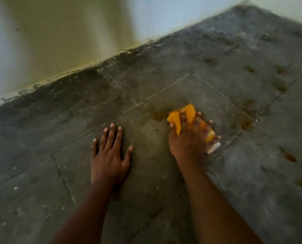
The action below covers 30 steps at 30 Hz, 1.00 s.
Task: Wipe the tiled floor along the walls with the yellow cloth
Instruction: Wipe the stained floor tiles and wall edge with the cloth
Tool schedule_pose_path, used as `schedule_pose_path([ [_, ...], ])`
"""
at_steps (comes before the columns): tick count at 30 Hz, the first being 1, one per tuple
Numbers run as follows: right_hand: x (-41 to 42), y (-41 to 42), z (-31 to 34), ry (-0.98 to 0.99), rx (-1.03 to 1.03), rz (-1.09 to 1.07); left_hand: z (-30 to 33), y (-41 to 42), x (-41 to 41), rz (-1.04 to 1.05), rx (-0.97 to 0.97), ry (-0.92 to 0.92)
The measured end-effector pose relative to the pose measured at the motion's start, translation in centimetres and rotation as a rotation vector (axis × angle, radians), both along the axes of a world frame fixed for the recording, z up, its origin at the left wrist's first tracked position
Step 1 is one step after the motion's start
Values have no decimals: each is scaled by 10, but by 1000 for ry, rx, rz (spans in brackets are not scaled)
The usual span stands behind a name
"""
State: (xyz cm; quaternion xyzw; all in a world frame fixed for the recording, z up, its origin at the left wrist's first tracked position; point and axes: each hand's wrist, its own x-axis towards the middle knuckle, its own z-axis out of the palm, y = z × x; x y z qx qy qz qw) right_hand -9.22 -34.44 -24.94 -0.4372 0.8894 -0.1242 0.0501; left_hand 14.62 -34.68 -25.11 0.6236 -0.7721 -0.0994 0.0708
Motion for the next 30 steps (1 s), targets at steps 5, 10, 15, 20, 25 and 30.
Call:
schedule_pose_path([
  [5, 30, 2, -6, 113, -63, 477, 2, 2, -2, 5, 6, 22],
  [10, 11, 2, -3, 43, -10, 21, 6, 1, -1, 36, 32, 59],
  [15, 42, -74, -3, -13, -52, 144, 3, 0, -1, 92, 17, 56],
  [20, 20, -7, -3, 179, -12, 621, 8, 1, -2, 92, 44, 62],
  [25, -5, -43, -2, 57, 5, 116, 6, 0, -2, 102, 51, 55],
  [30, 46, -104, 1, 36, -17, 282, 4, -1, -4, 117, 30, 36],
])
